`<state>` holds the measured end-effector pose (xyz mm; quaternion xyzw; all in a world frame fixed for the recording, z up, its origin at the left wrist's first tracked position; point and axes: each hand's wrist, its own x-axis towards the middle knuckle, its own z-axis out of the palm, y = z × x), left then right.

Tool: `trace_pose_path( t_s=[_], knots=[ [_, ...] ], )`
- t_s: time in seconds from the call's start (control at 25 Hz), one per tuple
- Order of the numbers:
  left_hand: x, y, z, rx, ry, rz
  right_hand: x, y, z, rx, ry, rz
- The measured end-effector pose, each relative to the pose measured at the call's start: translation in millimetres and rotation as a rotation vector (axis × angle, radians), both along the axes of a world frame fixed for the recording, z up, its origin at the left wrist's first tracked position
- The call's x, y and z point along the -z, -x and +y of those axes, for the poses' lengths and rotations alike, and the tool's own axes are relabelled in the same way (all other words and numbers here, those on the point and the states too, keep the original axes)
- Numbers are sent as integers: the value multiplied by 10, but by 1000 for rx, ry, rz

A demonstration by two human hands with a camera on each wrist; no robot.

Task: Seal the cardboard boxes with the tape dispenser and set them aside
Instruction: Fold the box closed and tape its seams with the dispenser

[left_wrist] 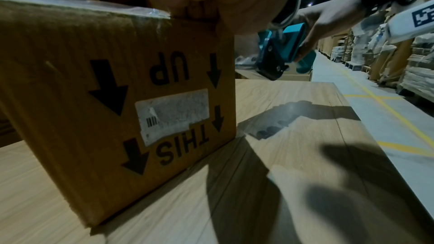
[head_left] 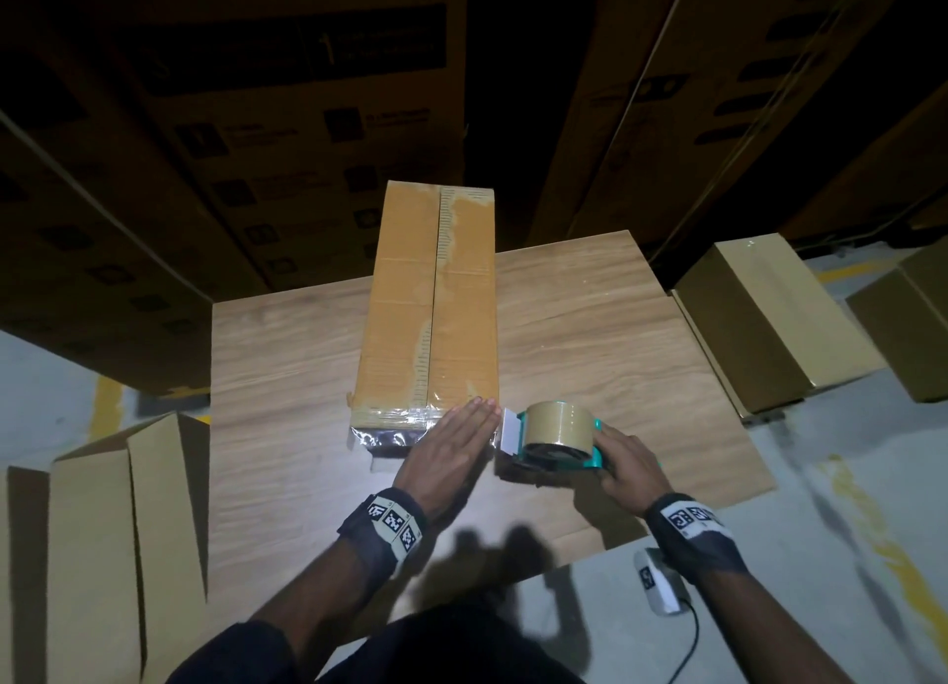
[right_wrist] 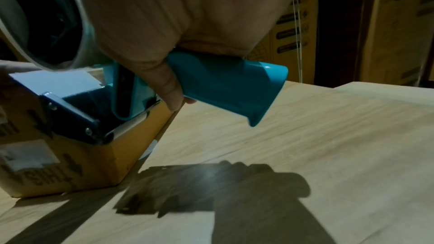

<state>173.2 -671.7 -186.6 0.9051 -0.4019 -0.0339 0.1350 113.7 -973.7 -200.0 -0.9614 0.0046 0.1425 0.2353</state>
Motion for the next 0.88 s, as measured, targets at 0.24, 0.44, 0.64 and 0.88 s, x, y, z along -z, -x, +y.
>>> trace_pose_path(
  t_s=[0.24, 0.44, 0.64, 0.88],
  knots=[
    [28, 19, 15, -35, 23, 38, 191, 6, 90, -132, 37, 84],
    [-34, 8, -37, -56, 43, 37, 204, 235, 302, -97, 95, 148],
    [-41, 25, 11, -56, 43, 79, 24, 286, -37, 262, -168, 377],
    [-76, 24, 21, -28, 38, 54, 489, 280, -70, 1005, -710, 204]
  ],
)
